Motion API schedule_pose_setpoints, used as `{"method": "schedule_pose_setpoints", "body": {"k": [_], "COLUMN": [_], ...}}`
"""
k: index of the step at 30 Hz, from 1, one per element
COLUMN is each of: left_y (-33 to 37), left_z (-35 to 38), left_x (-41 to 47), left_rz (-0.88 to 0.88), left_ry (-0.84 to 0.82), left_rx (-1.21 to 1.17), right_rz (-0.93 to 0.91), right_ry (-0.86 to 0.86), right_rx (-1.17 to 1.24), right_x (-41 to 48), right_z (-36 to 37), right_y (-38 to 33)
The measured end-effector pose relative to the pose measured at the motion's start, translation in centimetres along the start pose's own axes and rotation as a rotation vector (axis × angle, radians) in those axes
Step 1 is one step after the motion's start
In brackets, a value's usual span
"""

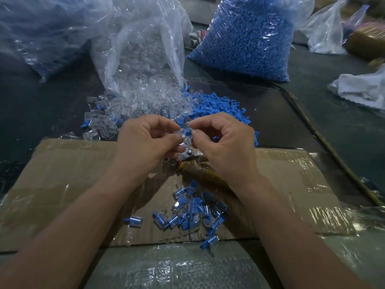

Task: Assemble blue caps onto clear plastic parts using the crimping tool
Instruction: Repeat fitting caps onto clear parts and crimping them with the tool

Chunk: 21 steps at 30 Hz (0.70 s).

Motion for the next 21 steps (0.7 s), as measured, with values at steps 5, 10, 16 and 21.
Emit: {"method": "schedule_pose_setpoints", "body": {"k": [5,10,16,21], "left_y": [0.0,0.2,0.2,-0.1], "left_z": [0.1,0.0,-0.1,0.1], "left_x": [0.0,-0.1,0.1,0.2], "left_rz": [0.031,0.055,0.058,-0.017], "left_ry": [-0.009,0.010,-0.021,-0.081], "left_rx": [0.024,-0.002,-0.043,-0.144], "right_rz": [-0.079,-0.055,0.140,0.214], "right_ry": [0.031,-0.007,-0.154,-0.268], "right_rx": [-0.018,0.001,0.163,0.338], "right_x": [-0.1,-0.1,-0.1,-0.1], "right_z": [0.2,0.4,1.0,1.5], "right_y": [-0.6,-0.3,0.7,1.0]}}
Point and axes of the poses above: each hand's wrist, its own x-axis towards the middle knuckle, its own z-axis out of the palm, y = z × x, the point moved 7 cm from there along x, towards the middle knuckle, and after that the axes turned 11 degrees about y, right-handed, at the moved point
